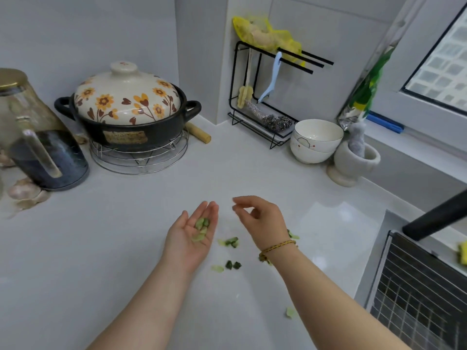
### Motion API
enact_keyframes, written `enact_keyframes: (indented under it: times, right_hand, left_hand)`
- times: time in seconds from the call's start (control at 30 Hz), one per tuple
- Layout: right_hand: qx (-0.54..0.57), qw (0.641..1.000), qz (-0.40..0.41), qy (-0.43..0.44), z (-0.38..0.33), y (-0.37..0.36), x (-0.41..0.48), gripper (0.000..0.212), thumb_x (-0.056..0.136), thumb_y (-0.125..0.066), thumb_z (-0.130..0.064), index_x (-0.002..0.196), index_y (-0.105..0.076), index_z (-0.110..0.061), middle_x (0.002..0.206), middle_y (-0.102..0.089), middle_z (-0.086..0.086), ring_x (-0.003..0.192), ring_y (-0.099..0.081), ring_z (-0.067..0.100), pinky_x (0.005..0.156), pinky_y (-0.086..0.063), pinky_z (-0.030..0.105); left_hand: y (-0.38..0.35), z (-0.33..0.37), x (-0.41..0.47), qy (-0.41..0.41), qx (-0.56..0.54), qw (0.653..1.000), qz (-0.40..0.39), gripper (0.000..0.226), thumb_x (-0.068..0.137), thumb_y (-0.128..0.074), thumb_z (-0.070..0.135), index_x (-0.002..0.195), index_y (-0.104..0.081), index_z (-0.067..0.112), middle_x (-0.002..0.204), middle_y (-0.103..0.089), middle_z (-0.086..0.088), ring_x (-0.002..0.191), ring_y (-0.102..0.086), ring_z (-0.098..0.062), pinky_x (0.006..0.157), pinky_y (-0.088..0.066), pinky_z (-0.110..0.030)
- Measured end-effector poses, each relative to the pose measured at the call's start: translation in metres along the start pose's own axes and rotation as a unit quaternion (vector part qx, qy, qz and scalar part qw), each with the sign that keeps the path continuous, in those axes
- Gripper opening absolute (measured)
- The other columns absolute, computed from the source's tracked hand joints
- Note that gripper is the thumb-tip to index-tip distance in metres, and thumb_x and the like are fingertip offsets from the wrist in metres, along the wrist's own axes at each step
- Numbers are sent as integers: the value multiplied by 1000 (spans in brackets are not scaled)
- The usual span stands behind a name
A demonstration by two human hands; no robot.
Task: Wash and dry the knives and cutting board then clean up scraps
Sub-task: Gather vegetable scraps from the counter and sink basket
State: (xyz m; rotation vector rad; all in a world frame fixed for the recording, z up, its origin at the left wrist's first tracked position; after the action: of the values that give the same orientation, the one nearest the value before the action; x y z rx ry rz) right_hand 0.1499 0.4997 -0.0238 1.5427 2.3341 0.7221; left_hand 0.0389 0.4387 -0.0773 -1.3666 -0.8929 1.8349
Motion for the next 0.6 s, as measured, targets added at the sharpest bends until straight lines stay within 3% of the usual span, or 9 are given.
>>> enact_keyframes:
  times: [0.1, 0.17, 0.23, 0.33, 0.43, 0.6]
  right_hand:
    - [-109, 991, -55, -55, 27, -1, -6, 25, 89, -55, -15, 114, -61, -18, 95, -54, -11, 62, -47, -4, 72, -40, 11]
    - [-188, 969, -126, -104, 43, -9, -10, 33, 91, -53, -19, 124, -53, -21, 112, -52, -4, 88, -52, 4, 82, -40, 20]
    - [-212, 956, -156, -131, 49, -17, -13, 36, 91, -52, -20, 127, -49, -22, 123, -48, -2, 101, -51, 14, 83, -37, 19]
    - [-236, 949, -171, -121, 50, -29, -12, 33, 89, -51, -19, 122, -52, -20, 118, -46, -2, 103, -52, 17, 82, -37, 19]
    - [-256, 942, -185, -114, 44, -34, -7, 23, 89, -50, -17, 111, -57, -15, 106, -51, 0, 89, -48, 14, 80, -41, 23]
    - [-317, 913, -232, -114, 37, -36, -2, 15, 90, -47, -12, 96, -59, -8, 117, -59, 11, 92, -56, 24, 75, -45, 27]
  left_hand:
    - [3, 13, -5, -20, -19, 1000, 4, 42, 100, -30, 23, 87, -58, -6, 70, -70, -20, 59, -70, -24, 51, -57, -26]
    - [8, 18, -7, -25, -3, 1000, 16, 41, 100, -31, 22, 87, -58, -5, 68, -70, -18, 59, -70, -23, 50, -56, -24]
    - [14, 22, -9, -27, 13, 999, 26, 40, 100, -31, 22, 87, -57, -5, 68, -70, -17, 58, -70, -22, 51, -57, -24]
    - [21, 29, -14, -39, 22, 998, 33, 40, 100, -31, 23, 87, -57, -4, 68, -70, -16, 59, -70, -21, 52, -57, -24]
    - [25, 36, -20, -51, 20, 998, 34, 39, 100, -32, 23, 88, -58, -3, 68, -71, -15, 59, -70, -20, 53, -57, -24]
    - [36, 41, -29, -60, 21, 997, 47, 38, 100, -32, 22, 88, -58, -3, 68, -71, -15, 59, -70, -20, 51, -56, -23]
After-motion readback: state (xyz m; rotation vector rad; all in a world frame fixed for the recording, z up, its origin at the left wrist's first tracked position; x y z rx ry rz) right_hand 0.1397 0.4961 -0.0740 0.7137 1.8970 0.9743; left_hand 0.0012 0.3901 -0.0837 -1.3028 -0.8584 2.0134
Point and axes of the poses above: each hand's wrist, its own x-axis towards the middle knuckle, its own y-axis out of the back of the hand, z = x × y, the point moved 5 cm from there along x, towards the middle knuckle
